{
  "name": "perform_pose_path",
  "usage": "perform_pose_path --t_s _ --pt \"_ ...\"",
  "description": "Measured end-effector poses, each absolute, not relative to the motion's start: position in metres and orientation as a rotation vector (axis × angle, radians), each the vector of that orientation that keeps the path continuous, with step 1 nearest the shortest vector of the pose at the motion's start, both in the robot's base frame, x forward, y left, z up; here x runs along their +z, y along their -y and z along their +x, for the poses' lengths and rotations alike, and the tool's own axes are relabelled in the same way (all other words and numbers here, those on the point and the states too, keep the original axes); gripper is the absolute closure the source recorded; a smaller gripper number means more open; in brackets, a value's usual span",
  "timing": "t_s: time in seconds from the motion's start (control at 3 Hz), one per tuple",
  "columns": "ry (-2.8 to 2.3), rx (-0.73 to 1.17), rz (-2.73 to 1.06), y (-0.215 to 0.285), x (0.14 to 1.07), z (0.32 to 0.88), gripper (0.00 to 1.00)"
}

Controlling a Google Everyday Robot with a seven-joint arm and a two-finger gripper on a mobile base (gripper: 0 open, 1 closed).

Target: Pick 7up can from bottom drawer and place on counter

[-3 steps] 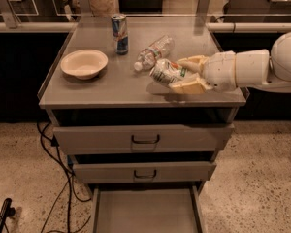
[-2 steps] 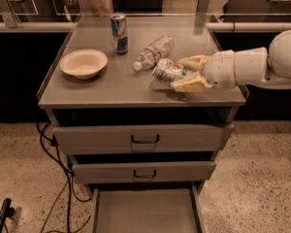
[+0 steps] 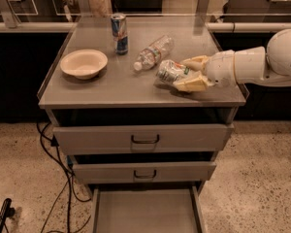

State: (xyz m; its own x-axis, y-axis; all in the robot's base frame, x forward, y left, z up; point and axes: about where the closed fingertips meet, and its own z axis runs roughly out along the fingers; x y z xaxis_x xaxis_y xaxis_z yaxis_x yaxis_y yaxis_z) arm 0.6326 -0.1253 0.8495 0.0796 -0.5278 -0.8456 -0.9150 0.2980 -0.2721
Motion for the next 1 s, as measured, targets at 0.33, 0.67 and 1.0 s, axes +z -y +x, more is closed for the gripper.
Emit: perform_pose_path --t_s 0.33,0.67,1.0 --pt "-1.581 0.493 -1.359 0.1254 0.8493 0.6326 0.81" --pt "-1.581 0.493 -1.359 0.1254 0.8493 0.6326 0.58" --pt "-1.581 0.493 -1.359 0.1254 0.8493 0.6326 0.34"
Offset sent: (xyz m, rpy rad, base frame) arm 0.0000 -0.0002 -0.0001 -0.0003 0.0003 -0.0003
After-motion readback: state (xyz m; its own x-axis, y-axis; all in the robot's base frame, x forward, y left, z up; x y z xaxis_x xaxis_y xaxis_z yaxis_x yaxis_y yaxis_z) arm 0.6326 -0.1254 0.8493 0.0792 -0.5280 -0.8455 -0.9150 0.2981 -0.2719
